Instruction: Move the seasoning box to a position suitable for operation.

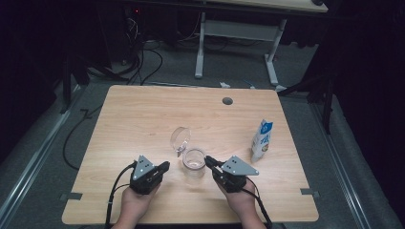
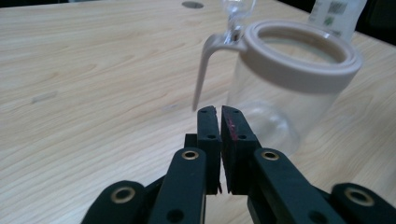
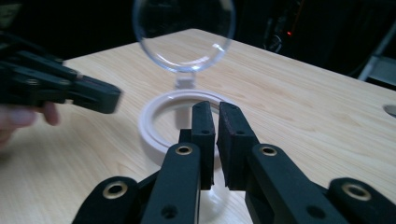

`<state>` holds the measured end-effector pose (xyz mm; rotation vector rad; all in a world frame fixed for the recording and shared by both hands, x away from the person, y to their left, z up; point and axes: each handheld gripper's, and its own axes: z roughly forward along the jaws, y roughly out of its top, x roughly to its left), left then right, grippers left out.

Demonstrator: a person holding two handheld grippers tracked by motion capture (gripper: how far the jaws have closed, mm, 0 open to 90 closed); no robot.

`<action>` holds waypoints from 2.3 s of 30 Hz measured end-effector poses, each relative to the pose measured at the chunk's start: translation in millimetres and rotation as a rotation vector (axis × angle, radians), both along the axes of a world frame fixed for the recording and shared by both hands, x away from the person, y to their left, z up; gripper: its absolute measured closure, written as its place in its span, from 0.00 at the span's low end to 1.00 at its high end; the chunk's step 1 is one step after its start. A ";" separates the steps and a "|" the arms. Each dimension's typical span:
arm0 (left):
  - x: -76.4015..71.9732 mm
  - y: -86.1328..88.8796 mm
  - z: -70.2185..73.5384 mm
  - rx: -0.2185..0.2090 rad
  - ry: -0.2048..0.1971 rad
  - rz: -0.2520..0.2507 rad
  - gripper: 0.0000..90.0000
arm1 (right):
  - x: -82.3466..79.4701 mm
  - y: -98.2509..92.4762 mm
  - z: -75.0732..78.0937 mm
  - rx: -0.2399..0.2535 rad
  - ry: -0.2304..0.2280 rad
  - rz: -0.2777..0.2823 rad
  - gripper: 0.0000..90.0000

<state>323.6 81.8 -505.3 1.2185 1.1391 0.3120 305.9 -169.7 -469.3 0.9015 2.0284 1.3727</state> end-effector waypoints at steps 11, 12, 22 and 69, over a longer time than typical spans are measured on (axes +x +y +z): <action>7.9 47.8 -5.0 0.128 0.013 0.054 0.79 | 5.3 -31.8 -6.4 0.009 0.027 -0.106 0.86; 8.9 50.5 -5.1 0.120 0.015 0.061 0.75 | 5.3 -34.4 -7.1 0.013 0.031 -0.117 0.85; 5.6 70.9 -15.5 0.119 -0.017 0.096 0.52 | 10.3 -50.9 -18.3 0.004 0.071 -0.236 0.79; -5.7 83.3 -15.8 0.076 -0.023 0.055 0.43 | 47.9 -113.5 -9.9 -0.105 0.125 -0.638 0.36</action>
